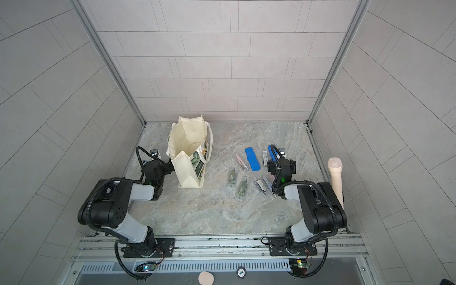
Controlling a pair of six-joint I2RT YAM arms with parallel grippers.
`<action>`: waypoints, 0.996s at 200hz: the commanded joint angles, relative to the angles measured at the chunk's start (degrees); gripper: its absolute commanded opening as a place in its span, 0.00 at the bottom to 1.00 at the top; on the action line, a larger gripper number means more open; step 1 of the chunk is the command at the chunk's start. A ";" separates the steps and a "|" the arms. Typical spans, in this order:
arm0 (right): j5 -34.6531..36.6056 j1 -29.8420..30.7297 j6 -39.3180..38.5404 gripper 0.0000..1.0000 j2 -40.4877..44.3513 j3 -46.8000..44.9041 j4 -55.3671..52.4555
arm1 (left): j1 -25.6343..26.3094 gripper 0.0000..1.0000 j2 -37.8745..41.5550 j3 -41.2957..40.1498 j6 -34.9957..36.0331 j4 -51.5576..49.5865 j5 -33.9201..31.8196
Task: Take out the compass set from the canvas bag
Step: Reset both arms
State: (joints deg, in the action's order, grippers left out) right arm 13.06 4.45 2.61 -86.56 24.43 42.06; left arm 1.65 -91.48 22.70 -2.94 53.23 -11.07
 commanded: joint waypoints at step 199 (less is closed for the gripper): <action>-3.61 -1.07 -0.58 1.00 1.84 -3.26 4.09 | 0.11 1.00 0.52 -0.44 0.75 0.56 0.17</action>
State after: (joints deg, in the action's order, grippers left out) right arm 17.32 2.85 5.69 -85.38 18.17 47.16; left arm 1.67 -91.48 22.70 -2.94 53.23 -10.72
